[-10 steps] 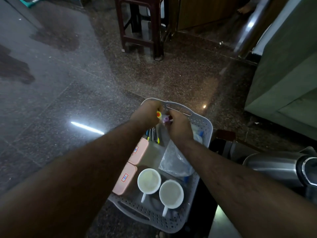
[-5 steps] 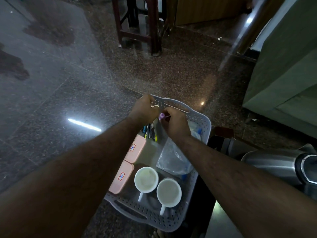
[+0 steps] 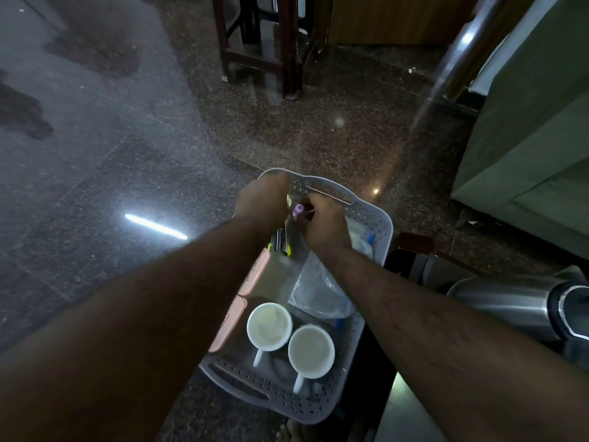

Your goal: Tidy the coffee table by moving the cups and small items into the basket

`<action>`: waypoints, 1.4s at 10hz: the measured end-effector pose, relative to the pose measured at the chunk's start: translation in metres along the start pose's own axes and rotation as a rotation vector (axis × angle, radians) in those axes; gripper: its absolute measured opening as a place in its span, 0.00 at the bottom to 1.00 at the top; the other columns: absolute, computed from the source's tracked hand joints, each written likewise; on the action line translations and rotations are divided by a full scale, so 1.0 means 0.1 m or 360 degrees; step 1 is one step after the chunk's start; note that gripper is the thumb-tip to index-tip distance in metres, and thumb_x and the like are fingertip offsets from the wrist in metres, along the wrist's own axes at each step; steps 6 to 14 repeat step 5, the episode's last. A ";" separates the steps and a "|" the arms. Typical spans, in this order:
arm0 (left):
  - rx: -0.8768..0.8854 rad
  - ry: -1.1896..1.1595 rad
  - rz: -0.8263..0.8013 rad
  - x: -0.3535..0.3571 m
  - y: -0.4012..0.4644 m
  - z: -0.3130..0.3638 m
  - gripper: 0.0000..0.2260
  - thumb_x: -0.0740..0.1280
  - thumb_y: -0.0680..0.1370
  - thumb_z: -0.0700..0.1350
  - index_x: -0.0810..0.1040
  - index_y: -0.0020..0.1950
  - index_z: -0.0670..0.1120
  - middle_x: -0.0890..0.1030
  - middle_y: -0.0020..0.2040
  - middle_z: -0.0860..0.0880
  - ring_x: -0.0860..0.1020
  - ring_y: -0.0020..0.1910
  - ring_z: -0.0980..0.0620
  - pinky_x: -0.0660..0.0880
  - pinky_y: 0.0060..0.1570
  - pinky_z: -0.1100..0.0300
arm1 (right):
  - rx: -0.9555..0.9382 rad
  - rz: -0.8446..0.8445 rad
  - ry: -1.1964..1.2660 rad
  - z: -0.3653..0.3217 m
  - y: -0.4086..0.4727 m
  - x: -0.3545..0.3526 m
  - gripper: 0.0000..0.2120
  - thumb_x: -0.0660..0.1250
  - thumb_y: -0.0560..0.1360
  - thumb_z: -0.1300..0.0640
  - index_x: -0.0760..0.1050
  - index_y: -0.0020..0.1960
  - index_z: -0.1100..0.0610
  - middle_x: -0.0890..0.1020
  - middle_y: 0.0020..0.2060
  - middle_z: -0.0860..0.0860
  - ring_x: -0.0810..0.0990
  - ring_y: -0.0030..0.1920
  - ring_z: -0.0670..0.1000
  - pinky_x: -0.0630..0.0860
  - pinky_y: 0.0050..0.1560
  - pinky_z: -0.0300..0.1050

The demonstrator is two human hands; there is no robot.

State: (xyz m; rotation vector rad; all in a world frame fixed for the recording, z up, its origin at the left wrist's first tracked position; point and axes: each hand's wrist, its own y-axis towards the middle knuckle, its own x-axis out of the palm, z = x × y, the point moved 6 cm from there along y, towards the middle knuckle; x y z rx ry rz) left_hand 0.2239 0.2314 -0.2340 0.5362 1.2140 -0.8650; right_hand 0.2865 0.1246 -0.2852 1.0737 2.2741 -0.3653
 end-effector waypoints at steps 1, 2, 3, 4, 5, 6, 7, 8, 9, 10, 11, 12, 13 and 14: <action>0.0030 0.0281 0.0028 0.01 -0.01 0.06 0.08 0.63 0.77 0.41 0.75 0.55 0.45 0.81 0.51 0.42 0.81 0.50 0.38 0.74 0.42 0.52 | 0.0013 -0.0016 -0.0039 -0.02 0.00 0.02 0.02 0.68 0.74 0.60 0.79 0.43 0.56 0.83 0.39 0.53 0.81 0.41 0.53 0.79 0.44 0.51; 0.0028 0.0311 0.0012 0.01 -0.02 0.09 0.09 0.64 0.77 0.41 0.76 0.56 0.45 0.82 0.52 0.42 0.81 0.51 0.38 0.74 0.43 0.52 | -0.0034 -0.0012 -0.0057 -0.03 0.01 0.04 0.03 0.68 0.73 0.62 0.79 0.45 0.56 0.83 0.41 0.53 0.81 0.42 0.53 0.79 0.45 0.50; -0.0046 0.0264 -0.0033 -0.02 -0.04 0.09 0.09 0.65 0.76 0.41 0.77 0.55 0.45 0.82 0.52 0.43 0.81 0.52 0.40 0.76 0.45 0.51 | -0.0019 -0.0075 -0.0040 -0.04 0.03 0.03 0.05 0.68 0.72 0.64 0.79 0.46 0.56 0.83 0.42 0.53 0.81 0.44 0.53 0.78 0.46 0.51; -0.0064 0.0232 -0.0012 -0.08 -0.12 0.06 0.10 0.66 0.75 0.42 0.76 0.56 0.46 0.82 0.53 0.43 0.81 0.52 0.40 0.77 0.46 0.51 | -0.0051 -0.0139 0.0016 -0.11 -0.03 -0.05 0.09 0.68 0.72 0.62 0.78 0.51 0.57 0.83 0.46 0.54 0.81 0.48 0.54 0.78 0.50 0.52; -0.0085 0.0288 0.0011 -0.20 -0.23 0.12 0.11 0.65 0.75 0.45 0.75 0.57 0.46 0.81 0.55 0.42 0.80 0.54 0.39 0.76 0.47 0.51 | -0.0059 -0.0206 -0.0169 -0.20 -0.12 -0.25 0.17 0.68 0.74 0.56 0.75 0.62 0.57 0.80 0.57 0.56 0.78 0.58 0.57 0.75 0.58 0.51; -0.0085 0.0288 0.0011 -0.20 -0.23 0.12 0.11 0.65 0.75 0.45 0.75 0.57 0.46 0.81 0.55 0.42 0.80 0.54 0.39 0.76 0.47 0.51 | -0.0059 -0.0206 -0.0169 -0.20 -0.12 -0.25 0.17 0.68 0.74 0.56 0.75 0.62 0.57 0.80 0.57 0.56 0.78 0.58 0.57 0.75 0.58 0.51; -0.0085 0.0288 0.0011 -0.20 -0.23 0.12 0.11 0.65 0.75 0.45 0.75 0.57 0.46 0.81 0.55 0.42 0.80 0.54 0.39 0.76 0.47 0.51 | -0.0059 -0.0206 -0.0169 -0.20 -0.12 -0.25 0.17 0.68 0.74 0.56 0.75 0.62 0.57 0.80 0.57 0.56 0.78 0.58 0.57 0.75 0.58 0.51; -0.0085 0.0288 0.0011 -0.20 -0.23 0.12 0.11 0.65 0.75 0.45 0.75 0.57 0.46 0.81 0.55 0.42 0.80 0.54 0.39 0.76 0.47 0.51 | -0.0059 -0.0206 -0.0169 -0.20 -0.12 -0.25 0.17 0.68 0.74 0.56 0.75 0.62 0.57 0.80 0.57 0.56 0.78 0.58 0.57 0.75 0.58 0.51; -0.0085 0.0288 0.0011 -0.20 -0.23 0.12 0.11 0.65 0.75 0.45 0.75 0.57 0.46 0.81 0.55 0.42 0.80 0.54 0.39 0.76 0.47 0.51 | -0.0059 -0.0206 -0.0169 -0.20 -0.12 -0.25 0.17 0.68 0.74 0.56 0.75 0.62 0.57 0.80 0.57 0.56 0.78 0.58 0.57 0.75 0.58 0.51; -0.0085 0.0288 0.0011 -0.20 -0.23 0.12 0.11 0.65 0.75 0.45 0.75 0.57 0.46 0.81 0.55 0.42 0.80 0.54 0.39 0.76 0.47 0.51 | -0.0059 -0.0206 -0.0169 -0.20 -0.12 -0.25 0.17 0.68 0.74 0.56 0.75 0.62 0.57 0.80 0.57 0.56 0.78 0.58 0.57 0.75 0.58 0.51; -0.0085 0.0288 0.0011 -0.20 -0.23 0.12 0.11 0.65 0.75 0.45 0.75 0.57 0.46 0.81 0.55 0.42 0.80 0.54 0.39 0.76 0.47 0.51 | -0.0059 -0.0206 -0.0169 -0.20 -0.12 -0.25 0.17 0.68 0.74 0.56 0.75 0.62 0.57 0.80 0.57 0.56 0.78 0.58 0.57 0.75 0.58 0.51; -0.0085 0.0288 0.0011 -0.20 -0.23 0.12 0.11 0.65 0.75 0.45 0.75 0.57 0.46 0.81 0.55 0.42 0.80 0.54 0.39 0.76 0.47 0.51 | -0.0059 -0.0206 -0.0169 -0.20 -0.12 -0.25 0.17 0.68 0.74 0.56 0.75 0.62 0.57 0.80 0.57 0.56 0.78 0.58 0.57 0.75 0.58 0.51; -0.0085 0.0288 0.0011 -0.20 -0.23 0.12 0.11 0.65 0.75 0.45 0.75 0.57 0.46 0.81 0.55 0.42 0.80 0.54 0.39 0.76 0.47 0.51 | -0.0059 -0.0206 -0.0169 -0.20 -0.12 -0.25 0.17 0.68 0.74 0.56 0.75 0.62 0.57 0.80 0.57 0.56 0.78 0.58 0.57 0.75 0.58 0.51; -0.0085 0.0288 0.0011 -0.20 -0.23 0.12 0.11 0.65 0.75 0.45 0.75 0.57 0.46 0.81 0.55 0.42 0.80 0.54 0.39 0.76 0.47 0.51 | -0.0059 -0.0206 -0.0169 -0.20 -0.12 -0.25 0.17 0.68 0.74 0.56 0.75 0.62 0.57 0.80 0.57 0.56 0.78 0.58 0.57 0.75 0.58 0.51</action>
